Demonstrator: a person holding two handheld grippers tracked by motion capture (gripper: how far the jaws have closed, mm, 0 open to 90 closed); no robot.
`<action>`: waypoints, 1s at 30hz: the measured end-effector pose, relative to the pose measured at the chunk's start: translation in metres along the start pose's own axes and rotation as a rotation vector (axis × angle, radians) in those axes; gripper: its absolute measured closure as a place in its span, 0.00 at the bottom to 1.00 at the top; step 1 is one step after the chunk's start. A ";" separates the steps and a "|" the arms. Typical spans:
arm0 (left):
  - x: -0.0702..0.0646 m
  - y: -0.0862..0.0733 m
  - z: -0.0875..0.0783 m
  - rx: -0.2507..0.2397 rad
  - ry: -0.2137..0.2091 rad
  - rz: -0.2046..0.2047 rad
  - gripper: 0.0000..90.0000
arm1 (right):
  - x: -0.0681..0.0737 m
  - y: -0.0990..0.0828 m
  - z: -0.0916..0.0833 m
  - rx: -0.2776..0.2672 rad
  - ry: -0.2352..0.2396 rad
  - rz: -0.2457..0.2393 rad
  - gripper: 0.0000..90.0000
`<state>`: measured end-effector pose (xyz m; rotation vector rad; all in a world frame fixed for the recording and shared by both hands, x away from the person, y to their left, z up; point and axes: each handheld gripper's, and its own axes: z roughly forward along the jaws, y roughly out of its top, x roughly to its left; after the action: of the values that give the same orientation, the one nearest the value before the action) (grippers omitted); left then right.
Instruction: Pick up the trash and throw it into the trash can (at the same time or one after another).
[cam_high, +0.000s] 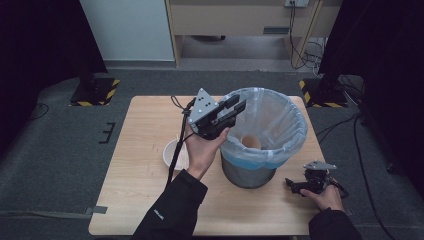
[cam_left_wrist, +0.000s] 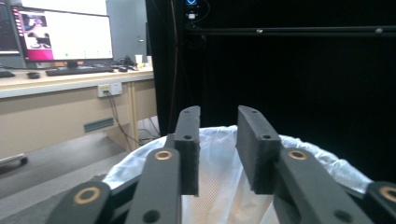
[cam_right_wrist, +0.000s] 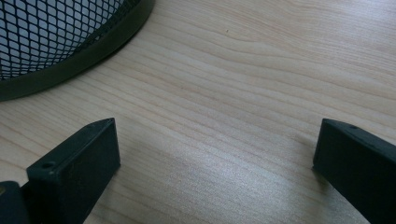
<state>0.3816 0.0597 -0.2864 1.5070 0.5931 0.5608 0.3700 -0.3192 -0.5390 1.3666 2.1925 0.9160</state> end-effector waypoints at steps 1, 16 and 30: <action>0.002 0.001 -0.005 0.005 0.006 0.006 0.75 | 0.000 0.000 0.000 0.000 0.000 -0.001 0.01; 0.058 -0.025 -0.092 0.162 0.176 -0.006 0.60 | 0.000 0.000 0.000 0.004 0.002 -0.001 0.01; 0.100 -0.103 -0.134 0.331 0.338 -0.098 0.49 | 0.000 0.000 0.000 0.003 0.002 -0.001 0.01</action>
<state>0.3635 0.2268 -0.3885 1.6928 1.0574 0.6712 0.3698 -0.3192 -0.5389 1.3661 2.1970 0.9135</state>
